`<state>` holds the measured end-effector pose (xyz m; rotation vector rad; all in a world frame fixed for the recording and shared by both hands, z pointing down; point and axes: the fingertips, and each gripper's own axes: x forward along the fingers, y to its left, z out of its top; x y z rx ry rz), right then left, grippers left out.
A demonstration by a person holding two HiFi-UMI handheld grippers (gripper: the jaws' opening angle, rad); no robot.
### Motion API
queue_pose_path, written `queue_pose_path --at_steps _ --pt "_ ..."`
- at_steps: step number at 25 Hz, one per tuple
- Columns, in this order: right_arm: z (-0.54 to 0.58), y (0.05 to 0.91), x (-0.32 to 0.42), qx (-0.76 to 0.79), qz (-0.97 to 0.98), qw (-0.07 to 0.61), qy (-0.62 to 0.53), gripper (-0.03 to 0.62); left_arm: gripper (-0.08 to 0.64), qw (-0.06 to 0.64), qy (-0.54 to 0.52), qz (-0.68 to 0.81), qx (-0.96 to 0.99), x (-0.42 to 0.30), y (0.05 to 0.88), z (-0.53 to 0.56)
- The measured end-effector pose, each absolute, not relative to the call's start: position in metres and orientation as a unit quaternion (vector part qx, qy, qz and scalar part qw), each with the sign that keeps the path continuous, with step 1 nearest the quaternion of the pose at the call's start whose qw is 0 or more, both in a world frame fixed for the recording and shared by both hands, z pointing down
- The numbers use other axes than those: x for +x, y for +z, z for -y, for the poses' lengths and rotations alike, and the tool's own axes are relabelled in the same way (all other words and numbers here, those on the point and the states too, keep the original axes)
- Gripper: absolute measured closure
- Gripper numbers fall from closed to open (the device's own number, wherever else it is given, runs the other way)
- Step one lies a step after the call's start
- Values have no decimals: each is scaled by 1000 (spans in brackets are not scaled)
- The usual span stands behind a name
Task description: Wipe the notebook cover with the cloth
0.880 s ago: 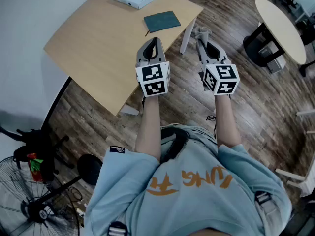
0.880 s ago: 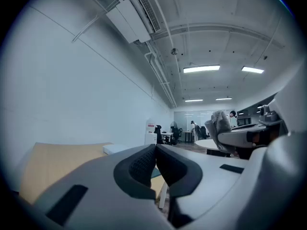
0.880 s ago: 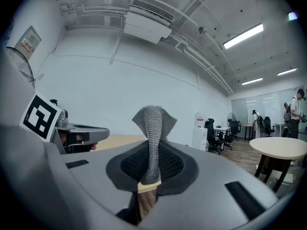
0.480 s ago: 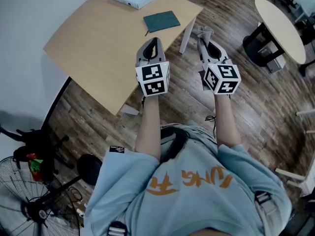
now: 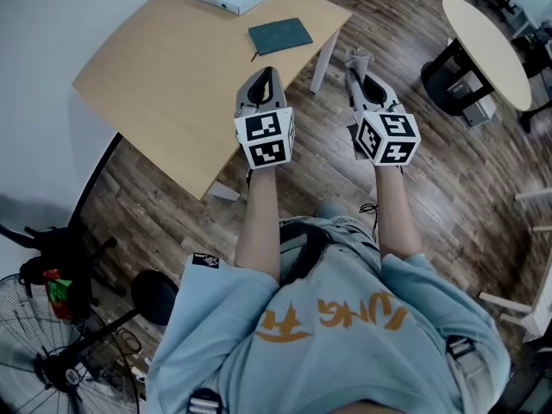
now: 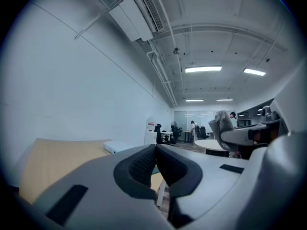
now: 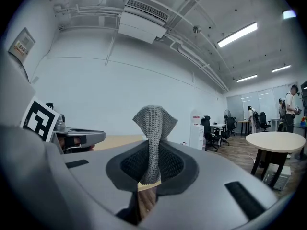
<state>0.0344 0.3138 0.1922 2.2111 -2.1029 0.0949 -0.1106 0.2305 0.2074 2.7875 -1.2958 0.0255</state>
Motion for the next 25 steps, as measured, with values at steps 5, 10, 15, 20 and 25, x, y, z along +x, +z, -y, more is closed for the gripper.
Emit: queue_pose_path --at_steps 5,10,15,20,25 --pt "-316 196 33 725 686 56 36 566 543 44 5 424 905 -115 211 -230" --pt "-307 192 30 720 691 62 29 566 543 51 0 431 901 -121 211 -222" --pt "-289 187 29 712 699 63 22 566 542 52 -9 445 894 -128 206 -205" --pt "-263 190 33 705 706 60 26 566 543 52 -5 452 890 -125 210 -185" --pt "-234 203 47 697 713 65 35 566 543 65 4 464 883 -117 226 -155"
